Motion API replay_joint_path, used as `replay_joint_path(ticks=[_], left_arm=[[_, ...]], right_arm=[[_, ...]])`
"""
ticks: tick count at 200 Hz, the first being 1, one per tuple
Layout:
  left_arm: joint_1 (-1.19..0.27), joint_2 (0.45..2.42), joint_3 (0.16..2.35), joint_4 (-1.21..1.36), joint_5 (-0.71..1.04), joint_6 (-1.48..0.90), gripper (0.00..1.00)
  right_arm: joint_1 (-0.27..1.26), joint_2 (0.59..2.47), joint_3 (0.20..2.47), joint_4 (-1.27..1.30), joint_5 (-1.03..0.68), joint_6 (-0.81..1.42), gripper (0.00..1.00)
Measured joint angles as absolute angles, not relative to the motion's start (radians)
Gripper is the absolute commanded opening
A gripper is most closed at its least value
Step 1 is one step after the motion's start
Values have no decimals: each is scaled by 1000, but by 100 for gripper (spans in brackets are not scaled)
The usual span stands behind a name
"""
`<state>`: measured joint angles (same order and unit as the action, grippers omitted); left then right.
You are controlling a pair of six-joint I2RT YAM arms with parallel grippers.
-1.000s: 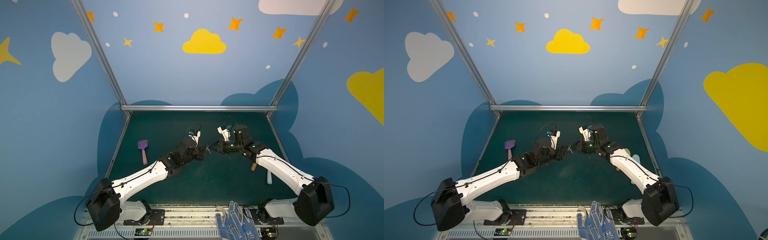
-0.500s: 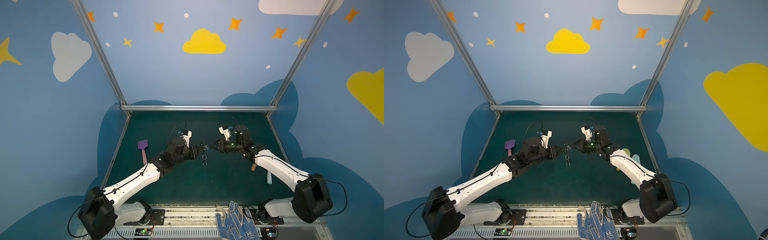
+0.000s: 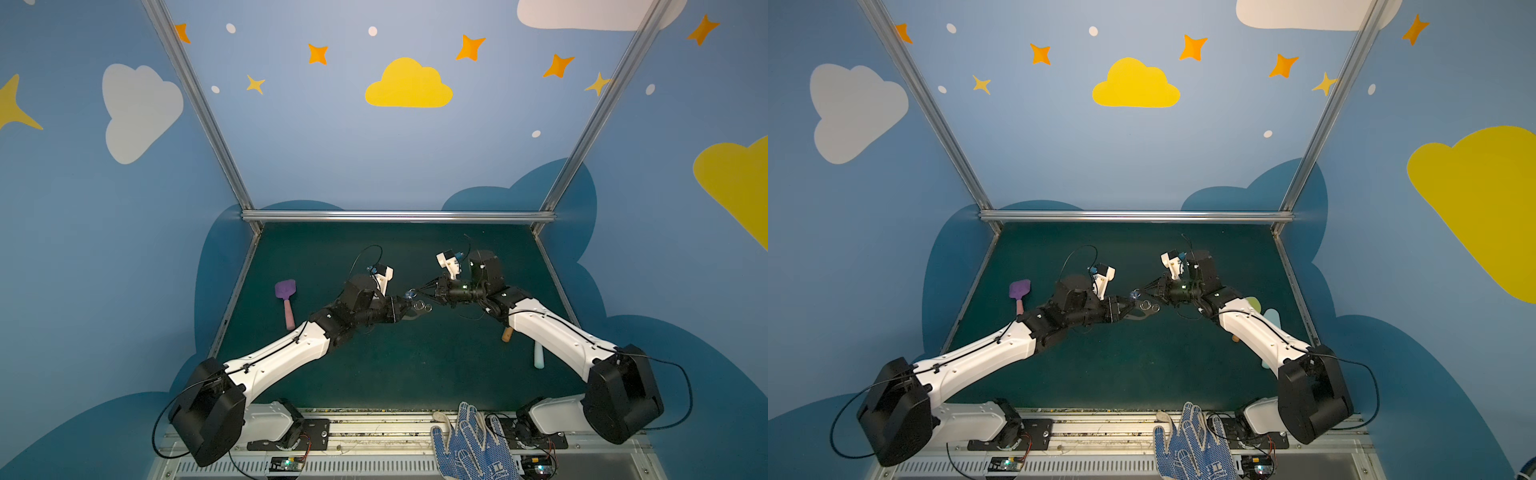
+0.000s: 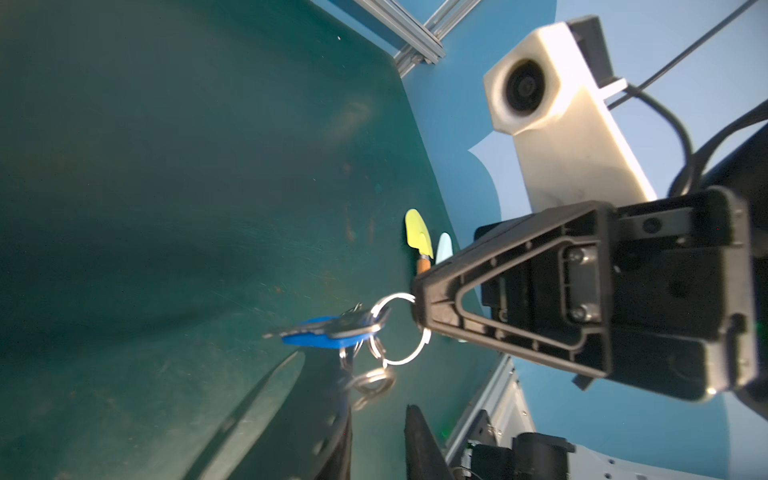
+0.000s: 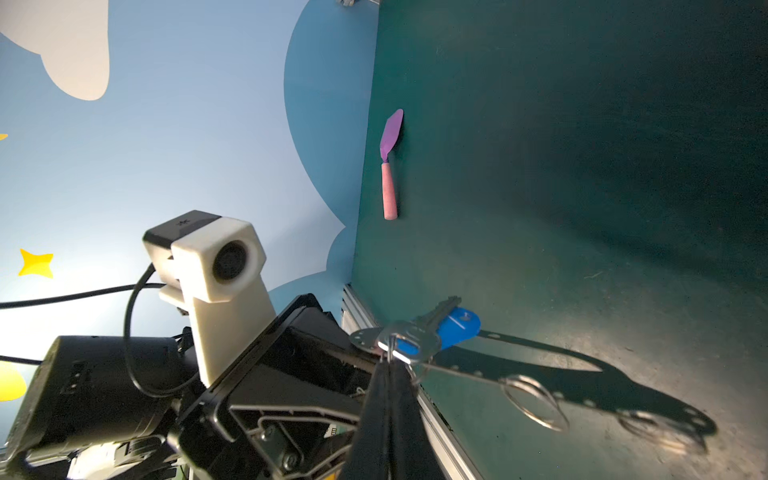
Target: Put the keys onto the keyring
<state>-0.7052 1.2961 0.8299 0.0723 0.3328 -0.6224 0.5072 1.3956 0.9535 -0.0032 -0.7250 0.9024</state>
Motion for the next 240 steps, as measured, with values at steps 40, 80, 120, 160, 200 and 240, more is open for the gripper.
replay_joint_path(ticks=[40,80,120,160,200,240], left_arm=[[-759,1290,837,32,219,-531,31],[-802,1292,876,2,114,-463,26],[-805,1292,881,-1,46,-423,9],[-805,1295,888,-13,21,-394,4],[-805,1294,889,-19,6,-373,4],[-805,1272,889,-29,-2,-365,4]], right_arm=[[507,1396,953,0,-741,913,0],[508,1396,953,4,-749,920,0],[508,1396,953,4,-754,920,0],[508,1396,953,3,-766,917,0],[508,1396,958,-39,-781,879,0],[508,1405,1000,-143,-806,794,0]])
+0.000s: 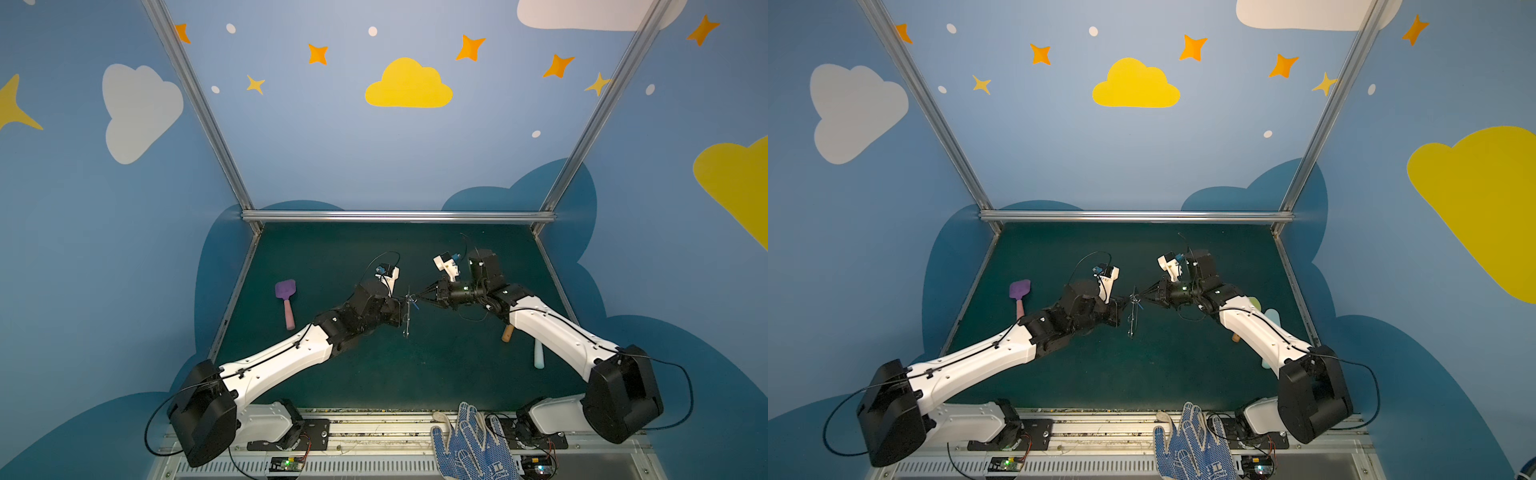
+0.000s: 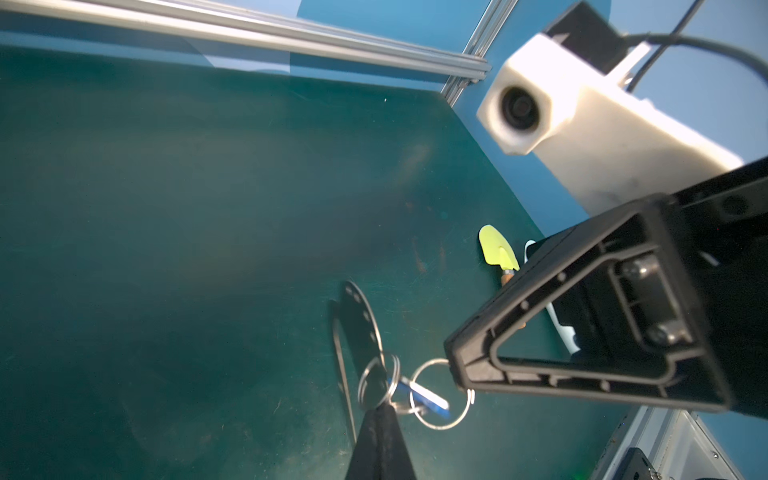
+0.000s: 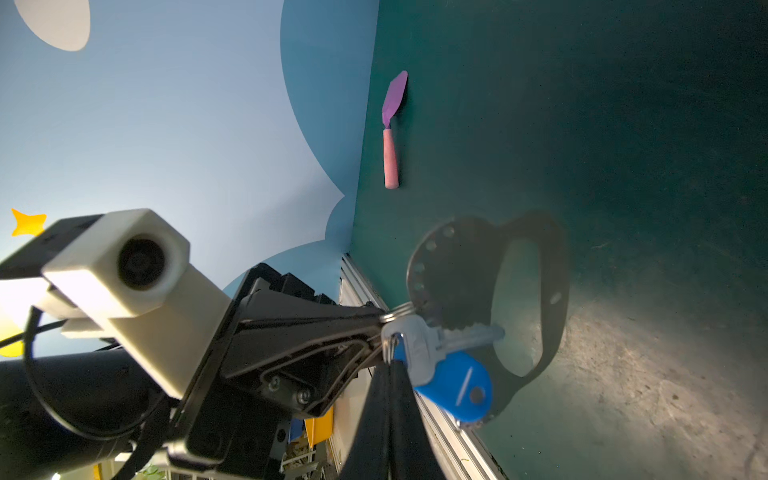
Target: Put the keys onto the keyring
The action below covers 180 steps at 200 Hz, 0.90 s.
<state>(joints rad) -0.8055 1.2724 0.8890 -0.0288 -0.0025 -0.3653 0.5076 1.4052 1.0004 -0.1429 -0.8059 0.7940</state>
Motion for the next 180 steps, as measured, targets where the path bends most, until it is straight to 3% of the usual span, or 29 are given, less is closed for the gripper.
replay_joint_path(ticks=[47,51,65,74,103,143,180], left_arm=[[-805,1248,889,-28,4,-359,4],[-805,1248,889,-28,5,-359,7],[-805,1248,889,-32,4,-361,33],[-804,1248,889,-40,5,-365,42],[-781,1248,889,-57,23,-393,34],[-731,1214,849,-34,113,-429,38],[-725,1170,820,-17,201,-448,35]], right_arm=[[520,1420,1012,-195,-832,743,0],[520,1420,1012,-196,-832,742,0],[521,1420,1012,-198,-835,739,0],[521,1420,1012,-198,-839,739,0],[521,1420,1012,-197,-851,742,0],[521,1420,1012,-171,-859,763,0],[521,1420,1012,-151,-862,783,0]])
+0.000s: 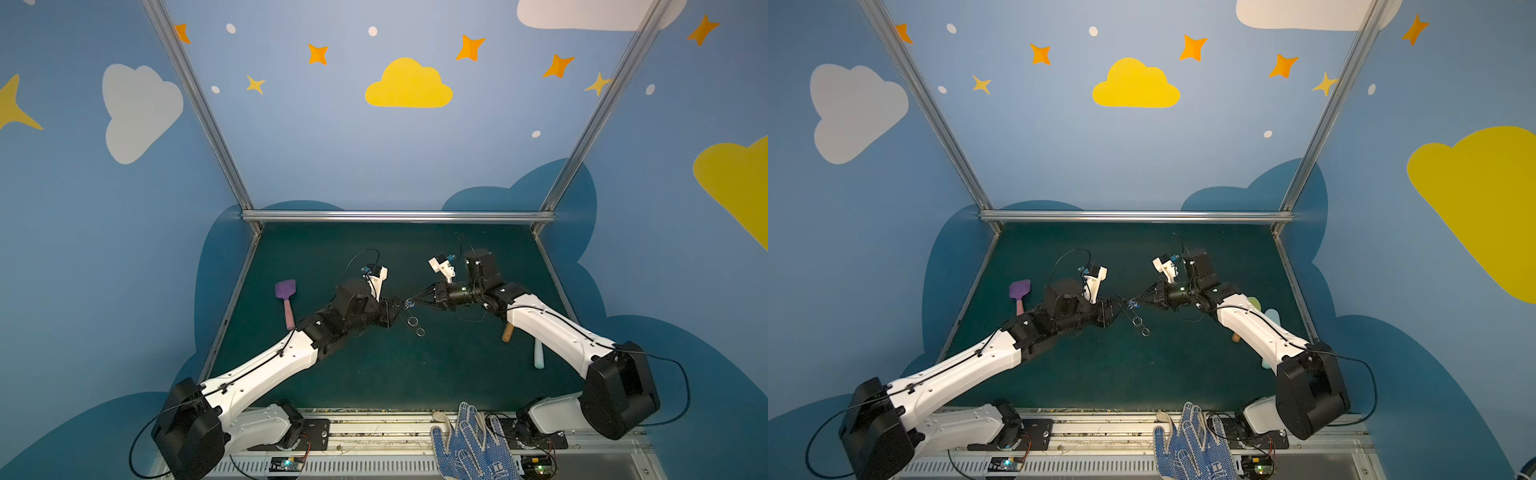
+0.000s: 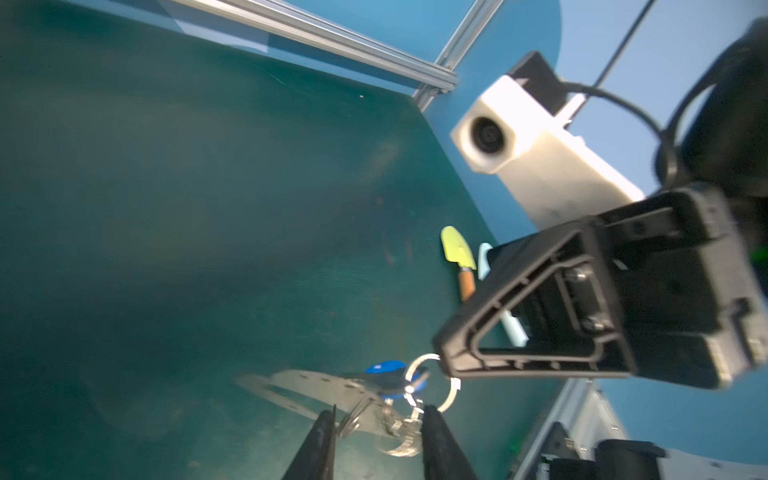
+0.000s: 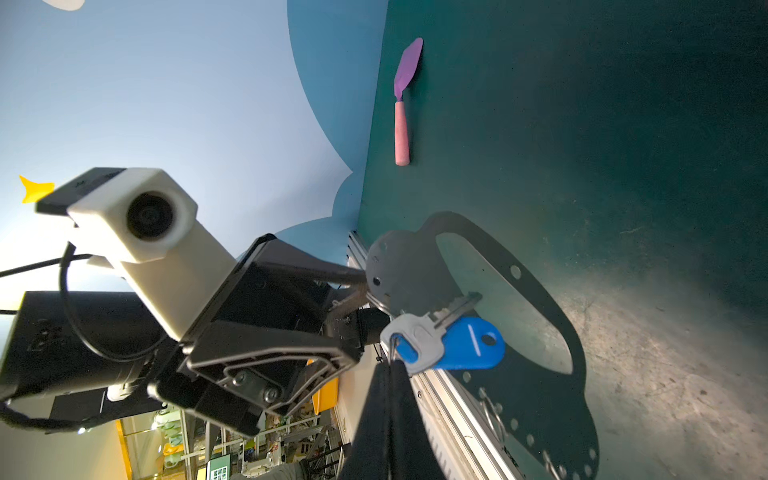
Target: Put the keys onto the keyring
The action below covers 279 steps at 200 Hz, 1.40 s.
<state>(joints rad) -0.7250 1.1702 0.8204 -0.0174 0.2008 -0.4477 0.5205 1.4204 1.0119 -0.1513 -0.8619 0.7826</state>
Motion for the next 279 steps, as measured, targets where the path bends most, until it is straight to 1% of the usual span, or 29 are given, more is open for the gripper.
replay_joint_path(ticks=[63,71,96,115,129,134,143,160,194,219,243,260,279], left_arm=[[-725,1094,797,-5,231,-450,36],[-725,1087,793,-4,232,-450,35],[-731,1077,779,0,251,-456,25],[-756,1089,772,5,273,-460,24],[-784,1113,772,15,292,-462,26],[-794,1123,772,19,298,-465,28],[-815,1146,772,22,303,-465,34],[-844,1185,772,26,300,-469,38],[-856,1213,761,25,198,-471,45],[-850,1197,759,24,95,-467,47],[-833,1185,763,21,49,-453,49],[-820,1185,765,20,34,-446,49],[-808,1188,765,19,32,-442,45]], right_arm=[[521,1420,1012,-144,-861,804,0],[521,1420,1012,-144,-861,805,0],[520,1420,1012,-143,-858,808,0],[519,1420,1012,-141,-857,809,0],[519,1421,1012,-138,-856,809,0],[519,1421,1012,-138,-855,810,0],[519,1421,1012,-136,-855,812,0],[519,1421,1012,-130,-855,815,0],[519,1421,1012,-124,-855,826,0],[519,1421,1012,-123,-856,830,0],[519,1421,1012,-120,-857,832,0],[519,1421,1012,-109,-858,835,0],[520,1421,1012,-97,-858,840,0]])
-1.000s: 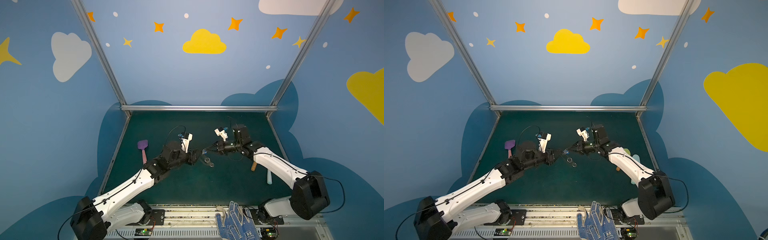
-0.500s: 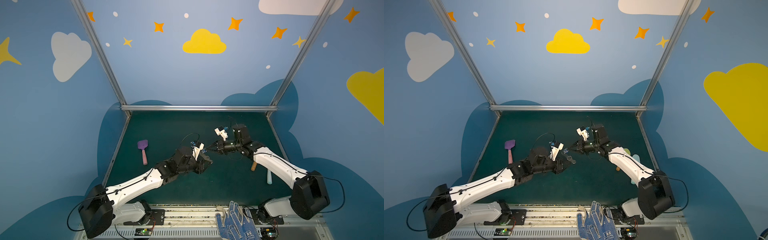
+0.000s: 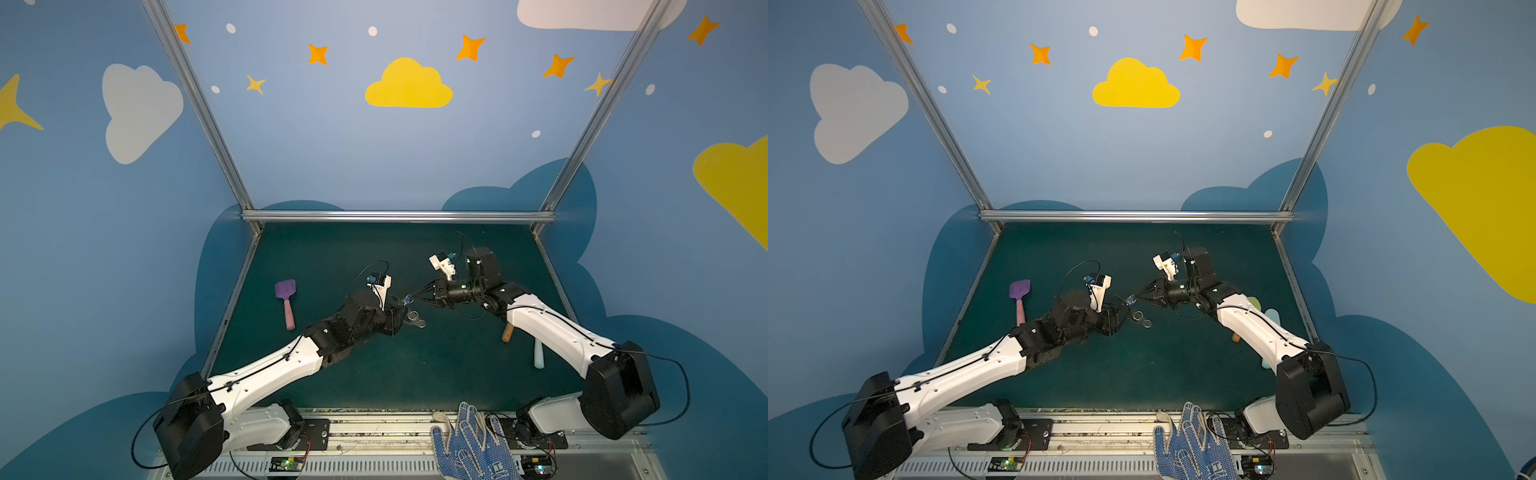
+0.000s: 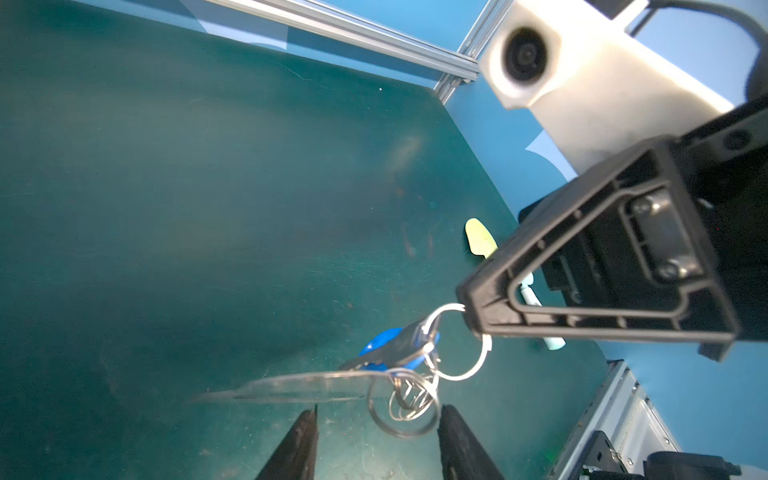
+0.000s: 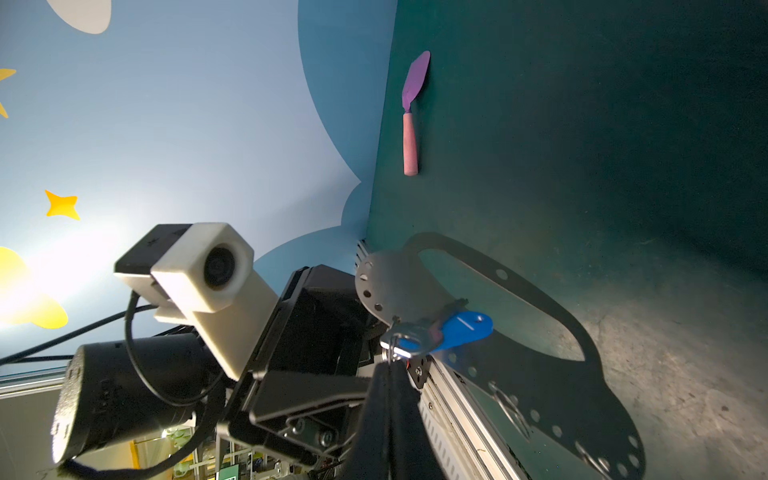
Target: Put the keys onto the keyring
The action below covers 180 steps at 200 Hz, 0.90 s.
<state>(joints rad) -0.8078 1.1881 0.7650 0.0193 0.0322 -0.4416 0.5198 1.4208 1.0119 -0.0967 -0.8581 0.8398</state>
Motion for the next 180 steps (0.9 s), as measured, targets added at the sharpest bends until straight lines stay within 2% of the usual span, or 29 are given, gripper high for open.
replay_joint_path(ticks=[21,74,111,134,180], left_arm=[[-803,1199,769,21,33,-439,42],[-799,1212,805,22,47,-419,41],[-799,1232,822,25,67,-403,25],[-799,1248,823,25,66,-391,8],[-799,1247,833,9,67,-363,4]], right_arm=[[521,1421,1012,-87,-859,849,0],[527,1421,1011,-77,-865,857,0],[530,1421,1011,-65,-865,857,0],[533,1421,1011,-67,-867,856,0],[532,1421,1011,-79,-869,840,0]])
